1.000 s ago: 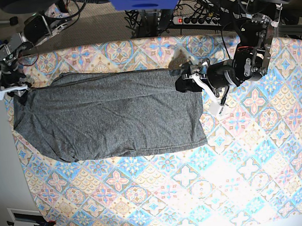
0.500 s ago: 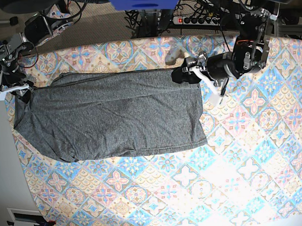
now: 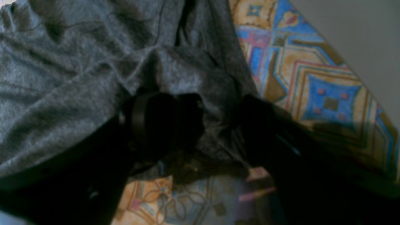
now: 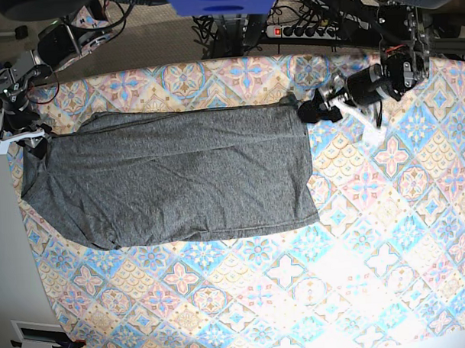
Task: Layout the t-shirt on the table in an organized manner, then fold the t-shirt properly
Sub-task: 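Grasp the shirt corner with the left gripper while the right holds its end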
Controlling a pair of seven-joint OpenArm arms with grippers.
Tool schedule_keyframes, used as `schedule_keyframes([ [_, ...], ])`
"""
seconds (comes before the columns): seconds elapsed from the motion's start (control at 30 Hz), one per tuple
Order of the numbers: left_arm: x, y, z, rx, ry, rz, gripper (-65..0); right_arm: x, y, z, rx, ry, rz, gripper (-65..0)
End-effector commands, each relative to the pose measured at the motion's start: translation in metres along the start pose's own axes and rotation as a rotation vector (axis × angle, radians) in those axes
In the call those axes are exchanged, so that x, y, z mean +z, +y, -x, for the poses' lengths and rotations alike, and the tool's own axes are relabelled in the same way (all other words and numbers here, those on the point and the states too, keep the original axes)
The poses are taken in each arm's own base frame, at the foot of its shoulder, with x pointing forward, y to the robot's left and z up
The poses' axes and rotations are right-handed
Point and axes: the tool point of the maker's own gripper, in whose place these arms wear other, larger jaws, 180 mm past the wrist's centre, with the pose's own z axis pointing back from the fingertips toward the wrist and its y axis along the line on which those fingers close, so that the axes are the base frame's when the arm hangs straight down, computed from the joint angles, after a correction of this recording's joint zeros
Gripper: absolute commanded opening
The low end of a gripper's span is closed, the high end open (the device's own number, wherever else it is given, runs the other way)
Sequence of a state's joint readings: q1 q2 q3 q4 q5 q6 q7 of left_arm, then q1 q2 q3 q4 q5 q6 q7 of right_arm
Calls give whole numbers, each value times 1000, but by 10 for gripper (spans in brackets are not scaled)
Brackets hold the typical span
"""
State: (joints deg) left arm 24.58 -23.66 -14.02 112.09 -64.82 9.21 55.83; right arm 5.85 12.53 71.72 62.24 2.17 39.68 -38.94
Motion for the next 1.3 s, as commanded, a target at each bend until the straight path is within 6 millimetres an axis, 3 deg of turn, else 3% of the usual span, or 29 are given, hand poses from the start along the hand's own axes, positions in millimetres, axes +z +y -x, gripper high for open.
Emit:
schedule_keyframes([
  [0.0,0,-1,-4,-8,-23,-3,-261,1,-2,8,21,59,6,-273],
  [0.1,-5,16,0,-37,-27,-92,-261,1,-3,9,24,61,7,-273],
  [0.3,-24,3,0,-88,-42,-8,-257,1,-2,9,26,61,6,-273],
  [0.43,-42,21,1,-50,-7,-8,-260,2,-3,7,29,60,9,-273],
  [0.63,-46,30,1,-57,4,-34,-261,2,-3,8,30,61,9,-273],
  [0.77,-64,39,6,-19,45,-48,-261,2,-3,8,30,61,9,-273],
  [0.9,-80,31,17,-58,92,-48,-262,2,-3,8,30,61,9,-273],
  [1.0,-92,13,25,-121,134,-24,-272,2,-3,8,29,65,9,-274],
  [1.1,-99,6,33,-166,164,-26,-380,1,-2,8,31,65,8,-335],
  [1.23,-104,22,40,-121,199,-54,-650,1,-2,11,27,73,6,-578],
  [1.27,-107,26,41,-110,207,-61,-650,1,-2,11,27,75,6,-632],
])
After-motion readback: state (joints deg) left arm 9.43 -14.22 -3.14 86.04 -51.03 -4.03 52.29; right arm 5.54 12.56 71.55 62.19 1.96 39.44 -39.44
